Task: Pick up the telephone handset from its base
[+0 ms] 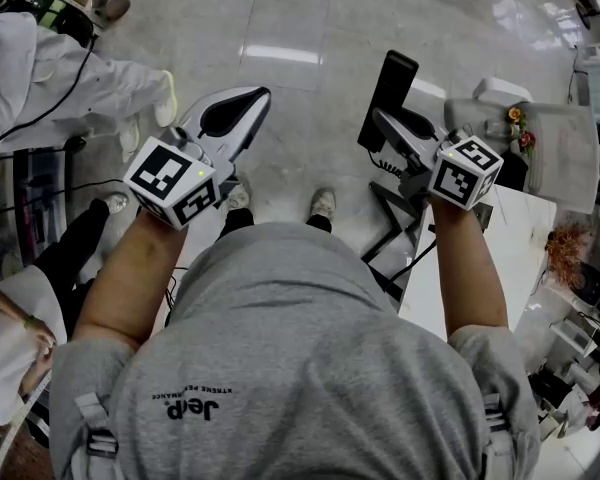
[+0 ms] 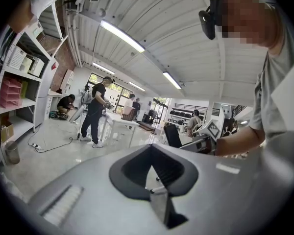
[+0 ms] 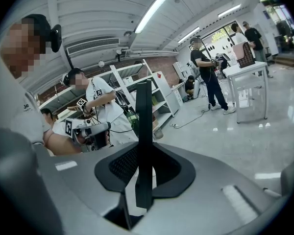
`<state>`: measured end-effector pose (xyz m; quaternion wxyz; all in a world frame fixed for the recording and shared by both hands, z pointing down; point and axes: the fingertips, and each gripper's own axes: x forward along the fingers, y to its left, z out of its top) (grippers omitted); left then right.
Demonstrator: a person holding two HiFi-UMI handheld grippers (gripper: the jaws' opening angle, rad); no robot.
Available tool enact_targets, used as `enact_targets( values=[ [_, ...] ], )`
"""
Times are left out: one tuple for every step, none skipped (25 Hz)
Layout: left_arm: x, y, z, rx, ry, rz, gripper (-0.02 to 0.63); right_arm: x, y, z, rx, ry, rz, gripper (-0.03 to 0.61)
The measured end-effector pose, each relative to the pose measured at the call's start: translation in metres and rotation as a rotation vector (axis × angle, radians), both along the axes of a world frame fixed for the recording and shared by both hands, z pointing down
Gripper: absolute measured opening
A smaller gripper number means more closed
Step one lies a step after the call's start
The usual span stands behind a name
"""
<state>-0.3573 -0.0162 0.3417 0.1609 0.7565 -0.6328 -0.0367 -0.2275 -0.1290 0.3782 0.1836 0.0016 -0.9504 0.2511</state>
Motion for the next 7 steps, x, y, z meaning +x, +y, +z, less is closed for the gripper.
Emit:
enact_targets(
  values=[
    [0.0001,-0.0006,-0.0003,0.001,0.001,0.001,0.057,0.0,-0.0003,-0.0002,0.001,0.0,0.0,0.077],
    [0.0001,-0.0009,-0.0009,0.002,0.001,0.002,0.057,-0.0001,-0.0005,-0.0008,0.002,0.0,0.001,0.077],
    [0.0002,-0.001,-0.0016,0.002,0.001,0.004,0.057,-0.0002,-0.0003,-0.0017,0.002,0.0,0.002,0.077],
    [0.0002,-0.0008,-0.0024,0.002,0.001,0.005,0.056,-0.0003,0.0002,-0.0027,0.002,0.002,0.003,0.077],
    [0.0001,-0.0004,-0.003,0.002,0.001,0.006,0.057,-0.0006,0.0009,-0.0036,0.003,0.003,0.004,0.077],
    [0.0,0.0,-0.0034,0.001,0.001,0.007,0.056,-0.0008,0.0016,-0.0044,0.003,0.005,0.005,0.077],
    [-0.0001,0.0005,-0.0038,0.001,0.001,0.007,0.057,-0.001,0.0022,-0.005,0.003,0.005,0.005,0.077]
  ],
)
